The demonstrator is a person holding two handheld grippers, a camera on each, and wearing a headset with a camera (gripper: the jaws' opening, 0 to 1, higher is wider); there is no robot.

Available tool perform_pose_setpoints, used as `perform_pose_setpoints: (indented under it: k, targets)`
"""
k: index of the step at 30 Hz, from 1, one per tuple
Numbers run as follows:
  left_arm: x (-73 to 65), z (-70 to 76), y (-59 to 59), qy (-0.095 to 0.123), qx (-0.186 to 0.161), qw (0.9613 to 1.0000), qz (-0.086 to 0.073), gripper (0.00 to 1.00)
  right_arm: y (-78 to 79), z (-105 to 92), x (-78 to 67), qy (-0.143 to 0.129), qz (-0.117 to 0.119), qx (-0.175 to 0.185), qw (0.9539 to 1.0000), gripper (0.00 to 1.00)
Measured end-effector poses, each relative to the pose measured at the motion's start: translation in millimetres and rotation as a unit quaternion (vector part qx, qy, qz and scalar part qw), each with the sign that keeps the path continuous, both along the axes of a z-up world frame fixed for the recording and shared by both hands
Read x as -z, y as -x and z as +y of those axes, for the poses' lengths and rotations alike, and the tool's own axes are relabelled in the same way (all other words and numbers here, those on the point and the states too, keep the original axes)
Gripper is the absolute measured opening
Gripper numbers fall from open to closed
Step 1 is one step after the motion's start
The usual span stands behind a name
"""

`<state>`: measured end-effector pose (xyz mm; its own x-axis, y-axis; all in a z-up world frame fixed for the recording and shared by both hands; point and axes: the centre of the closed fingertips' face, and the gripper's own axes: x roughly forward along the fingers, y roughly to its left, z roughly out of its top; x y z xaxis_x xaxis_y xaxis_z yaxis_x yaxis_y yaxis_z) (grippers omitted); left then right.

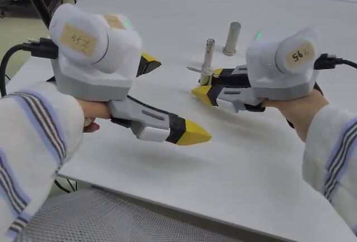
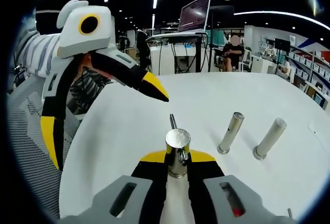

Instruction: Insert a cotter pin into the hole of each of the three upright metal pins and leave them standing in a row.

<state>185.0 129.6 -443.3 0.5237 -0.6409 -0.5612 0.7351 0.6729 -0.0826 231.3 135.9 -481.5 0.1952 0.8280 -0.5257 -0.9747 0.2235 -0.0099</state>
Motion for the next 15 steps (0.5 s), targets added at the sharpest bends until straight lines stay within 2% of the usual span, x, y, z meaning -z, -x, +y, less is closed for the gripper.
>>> perform_pose_setpoints:
  k: [2, 8, 10, 15]
  targets:
    - [-1.9, -0.5, -3.2, 0.004, -0.007, 0.9999, -0.008, 0.99, -0.3, 0.2, 0.1, 0.004, -0.002, -0.007, 1.0, 0.09]
    - [-4.8, -5.1, -5.4, 0.013, -0.01, 0.9998, -0.008, 0.99, 0.6, 1.5, -0.1, 0.006, -0.016, -0.017, 0.9997, 0.08]
    - [-4.6, -5.9, -5.6, 0.013, -0.011, 0.9998, -0.008, 0.99, 1.9, 1.1, -0.8, 0.003, -0.013, -0.018, 0.9997, 0.08]
    - [-2.7, -6.6, -3.9, 0.01, -0.008, 0.9999, -0.004, 0.99, -4.5, -5.9, -11.3, -0.01, -0.018, -0.008, 0.9998, 0.08]
